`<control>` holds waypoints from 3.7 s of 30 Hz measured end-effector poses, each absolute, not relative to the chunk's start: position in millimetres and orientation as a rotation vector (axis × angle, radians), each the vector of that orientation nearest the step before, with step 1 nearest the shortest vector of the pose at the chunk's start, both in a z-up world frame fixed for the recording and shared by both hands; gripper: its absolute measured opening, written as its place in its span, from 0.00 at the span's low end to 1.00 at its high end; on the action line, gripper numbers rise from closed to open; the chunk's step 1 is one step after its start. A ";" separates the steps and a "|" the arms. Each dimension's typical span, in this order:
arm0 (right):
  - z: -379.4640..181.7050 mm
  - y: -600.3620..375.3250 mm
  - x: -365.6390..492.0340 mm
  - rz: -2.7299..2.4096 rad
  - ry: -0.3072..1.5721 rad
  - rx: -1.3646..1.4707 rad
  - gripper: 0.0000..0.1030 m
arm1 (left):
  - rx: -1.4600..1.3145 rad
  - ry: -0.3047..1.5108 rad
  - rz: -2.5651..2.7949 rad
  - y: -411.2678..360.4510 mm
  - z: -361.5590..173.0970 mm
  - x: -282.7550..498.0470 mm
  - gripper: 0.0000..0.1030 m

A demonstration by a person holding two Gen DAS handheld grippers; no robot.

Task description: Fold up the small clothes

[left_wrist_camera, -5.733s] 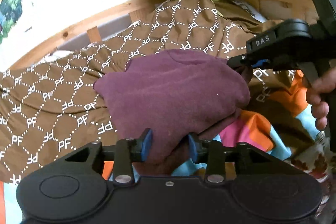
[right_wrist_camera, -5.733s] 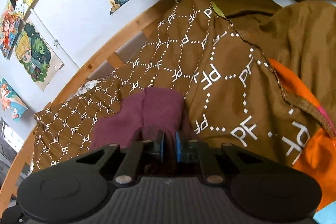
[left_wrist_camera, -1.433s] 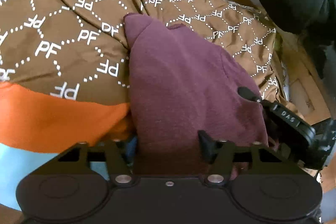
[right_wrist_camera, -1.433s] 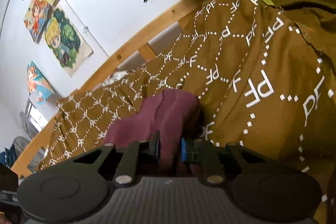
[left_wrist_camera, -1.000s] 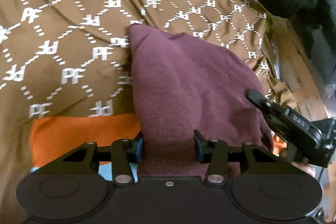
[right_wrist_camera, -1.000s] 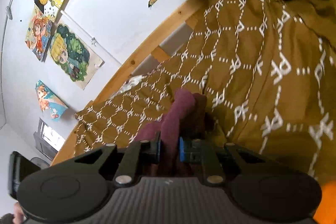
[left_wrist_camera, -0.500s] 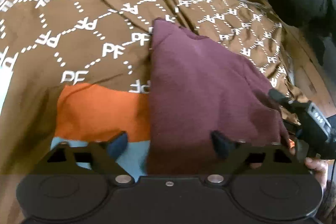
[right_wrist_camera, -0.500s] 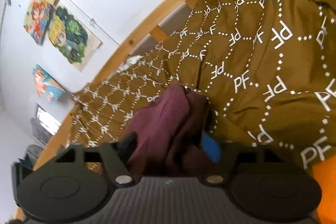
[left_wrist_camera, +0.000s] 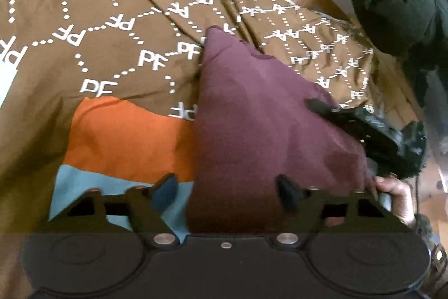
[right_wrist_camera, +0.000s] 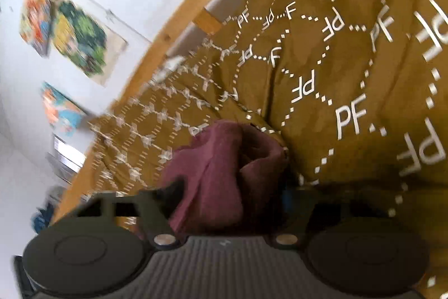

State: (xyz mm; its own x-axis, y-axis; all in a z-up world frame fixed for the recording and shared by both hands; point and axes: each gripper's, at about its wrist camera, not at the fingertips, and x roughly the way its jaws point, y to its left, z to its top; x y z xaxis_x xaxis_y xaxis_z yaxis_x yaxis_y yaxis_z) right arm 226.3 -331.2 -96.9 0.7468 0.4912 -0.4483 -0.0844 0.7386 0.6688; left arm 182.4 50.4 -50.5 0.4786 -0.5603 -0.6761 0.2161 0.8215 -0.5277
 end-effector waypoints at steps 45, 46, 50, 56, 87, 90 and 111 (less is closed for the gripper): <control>76.6 -220.2 64.7 0.259 0.437 -0.167 0.22 | -0.064 0.616 -0.647 28.2 31.3 89.3 0.48; 81.0 -219.8 59.7 0.255 0.425 -0.179 0.22 | -0.063 0.604 -0.655 25.9 33.3 87.7 0.48; 98.9 -214.7 41.8 0.238 0.371 -0.237 0.22 | -0.064 0.549 -0.681 19.6 43.3 80.9 0.48; 120.4 -209.3 51.9 0.247 0.312 -0.244 0.22 | -0.080 0.488 -0.646 20.2 57.1 87.8 0.48; -15.7 -197.4 347.7 0.282 0.489 -0.057 0.22 | -0.117 0.641 -0.264 55.5 -29.4 281.7 0.53; -22.0 -207.5 354.5 0.279 0.500 -0.037 0.23 | -0.114 0.654 -0.263 54.4 -35.7 285.7 0.56; -38.1 -227.9 299.7 0.259 0.577 0.040 0.21 | -0.219 0.721 -0.243 64.6 -47.9 286.4 0.86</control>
State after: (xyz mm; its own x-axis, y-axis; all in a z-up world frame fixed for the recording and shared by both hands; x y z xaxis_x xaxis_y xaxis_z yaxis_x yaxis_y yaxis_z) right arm 299.7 -227.9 -38.1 0.8064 0.2530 -0.5345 -0.2309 0.9668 0.1093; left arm 286.4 64.6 -47.9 0.7252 -0.2935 -0.6229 0.1438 0.9492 -0.2798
